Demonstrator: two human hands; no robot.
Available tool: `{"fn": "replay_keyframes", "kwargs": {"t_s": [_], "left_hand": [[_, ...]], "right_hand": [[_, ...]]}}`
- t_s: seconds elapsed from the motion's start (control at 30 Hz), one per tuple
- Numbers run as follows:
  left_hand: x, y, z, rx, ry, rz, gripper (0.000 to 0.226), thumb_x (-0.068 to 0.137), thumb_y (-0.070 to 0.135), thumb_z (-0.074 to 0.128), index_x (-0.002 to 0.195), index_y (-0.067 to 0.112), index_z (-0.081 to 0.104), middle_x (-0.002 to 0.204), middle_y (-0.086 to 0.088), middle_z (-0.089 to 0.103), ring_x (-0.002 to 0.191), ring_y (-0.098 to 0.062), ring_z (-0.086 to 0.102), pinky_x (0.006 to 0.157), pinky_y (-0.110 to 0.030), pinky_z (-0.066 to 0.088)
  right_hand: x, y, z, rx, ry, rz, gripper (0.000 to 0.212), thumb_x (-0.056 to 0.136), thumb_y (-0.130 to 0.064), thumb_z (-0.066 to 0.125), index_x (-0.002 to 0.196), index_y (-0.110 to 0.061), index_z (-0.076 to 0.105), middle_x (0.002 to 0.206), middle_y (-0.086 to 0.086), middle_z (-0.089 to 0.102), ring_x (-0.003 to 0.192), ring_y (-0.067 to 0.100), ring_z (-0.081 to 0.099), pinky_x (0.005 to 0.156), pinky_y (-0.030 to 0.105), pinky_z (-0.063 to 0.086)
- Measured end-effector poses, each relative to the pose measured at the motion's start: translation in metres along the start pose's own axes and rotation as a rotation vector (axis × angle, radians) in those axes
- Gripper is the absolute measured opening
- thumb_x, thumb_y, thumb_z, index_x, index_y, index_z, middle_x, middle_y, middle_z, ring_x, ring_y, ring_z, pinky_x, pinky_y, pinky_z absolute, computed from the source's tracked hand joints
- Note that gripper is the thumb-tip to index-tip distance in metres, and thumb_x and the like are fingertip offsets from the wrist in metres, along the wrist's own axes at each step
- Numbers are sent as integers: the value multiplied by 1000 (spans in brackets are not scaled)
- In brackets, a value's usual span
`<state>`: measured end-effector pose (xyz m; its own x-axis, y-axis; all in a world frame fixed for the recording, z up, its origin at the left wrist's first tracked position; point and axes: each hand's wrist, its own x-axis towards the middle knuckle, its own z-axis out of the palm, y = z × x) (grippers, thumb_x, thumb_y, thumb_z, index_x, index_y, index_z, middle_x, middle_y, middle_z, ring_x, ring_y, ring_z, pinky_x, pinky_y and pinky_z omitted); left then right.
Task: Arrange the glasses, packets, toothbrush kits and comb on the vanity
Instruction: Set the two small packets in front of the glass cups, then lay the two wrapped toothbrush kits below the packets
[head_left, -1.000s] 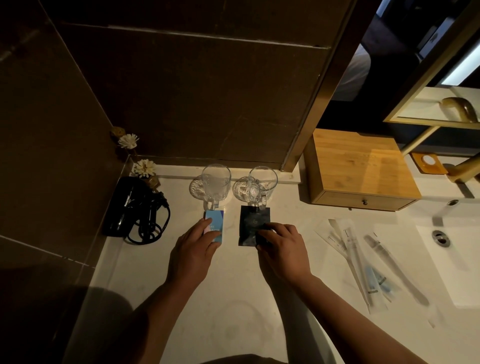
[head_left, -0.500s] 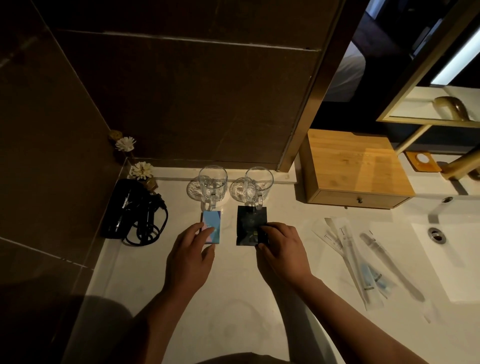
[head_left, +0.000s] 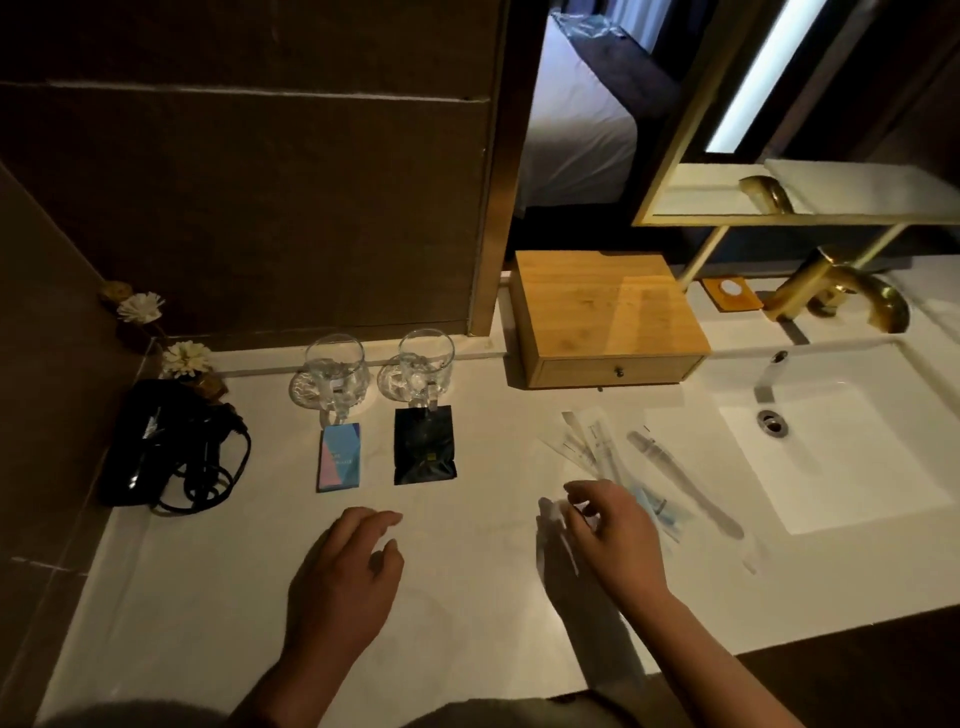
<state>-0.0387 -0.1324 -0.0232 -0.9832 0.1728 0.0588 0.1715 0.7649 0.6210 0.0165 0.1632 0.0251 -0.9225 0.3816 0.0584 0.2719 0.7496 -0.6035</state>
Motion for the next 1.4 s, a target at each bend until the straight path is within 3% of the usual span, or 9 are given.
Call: {"fn": "replay_keyframes", "kwargs": {"t_s": [0.17, 0.4, 0.57, 0.7, 0.8, 0.97, 1.13, 1.23, 1.4], "left_hand": [[8, 68, 41, -85, -195, 84, 28, 85, 48, 42, 106, 66, 47, 114, 37, 50, 96, 8, 62, 73, -30, 60], [31, 180, 105, -2, -332, 273, 50, 86, 63, 37, 130, 42, 47, 123, 11, 52, 111, -12, 61, 86, -38, 59], [49, 244, 140, 224, -306, -100, 88, 66, 90, 41, 126, 26, 54, 115, 2, 65, 97, -19, 65, 62, -31, 51], [50, 251, 155, 289, -335, -148, 65, 75, 65, 61, 121, 20, 52, 115, -4, 69, 97, -27, 70, 70, -36, 55], [45, 243, 158, 270, -284, -183, 39, 80, 40, 62, 114, 22, 53, 111, -3, 70, 92, -28, 71, 61, -32, 48], [37, 211, 150, 86, -200, -243, 6, 75, 31, 54, 80, 29, 55, 79, 8, 65, 63, -16, 59, 49, -29, 44], [32, 189, 128, -465, -178, -406, 7, 73, 28, 71, 75, 34, 72, 74, 11, 76, 67, -14, 73, 61, -34, 64], [26, 174, 109, -539, -92, -396, 8, 70, 38, 74, 77, 35, 75, 78, 10, 78, 68, -9, 75, 58, -24, 58], [14, 146, 72, -541, 27, -366, 20, 84, 21, 78, 78, 40, 75, 77, 13, 79, 65, -4, 74, 52, -13, 54]], "right_hand": [[-5, 49, -43, -42, 126, 105, 23, 88, -23, 66, 110, -23, 69, 99, -3, 67, 88, 16, 61, 72, 39, 57], [-1, 103, -68, -202, 14, 136, 34, 89, -25, 64, 123, -24, 64, 119, 0, 62, 104, 20, 55, 79, 32, 50], [8, 114, -70, -263, -84, 63, 25, 89, -35, 63, 109, -21, 63, 110, 0, 58, 99, 23, 54, 75, 36, 52], [14, 117, -70, -261, -117, 18, 13, 88, -31, 60, 92, -19, 63, 96, 0, 55, 92, 23, 52, 68, 35, 46], [18, 121, -71, -244, -136, 15, 16, 88, -31, 60, 95, -18, 66, 97, 1, 58, 93, 22, 52, 73, 37, 49], [19, 124, -74, -170, -110, -4, 10, 88, -29, 62, 87, -19, 63, 88, -2, 57, 78, 19, 54, 64, 35, 50], [22, 127, -87, 95, -92, 134, 9, 83, -26, 67, 79, -29, 59, 70, -10, 62, 62, 5, 56, 51, 21, 39], [27, 129, -99, 347, -82, 186, 12, 83, -22, 71, 79, -31, 64, 73, -10, 68, 66, 5, 65, 53, 17, 51], [39, 104, -114, 673, -91, 182, 11, 84, -18, 73, 84, -28, 70, 80, -4, 73, 76, 15, 71, 56, 25, 60]]}}
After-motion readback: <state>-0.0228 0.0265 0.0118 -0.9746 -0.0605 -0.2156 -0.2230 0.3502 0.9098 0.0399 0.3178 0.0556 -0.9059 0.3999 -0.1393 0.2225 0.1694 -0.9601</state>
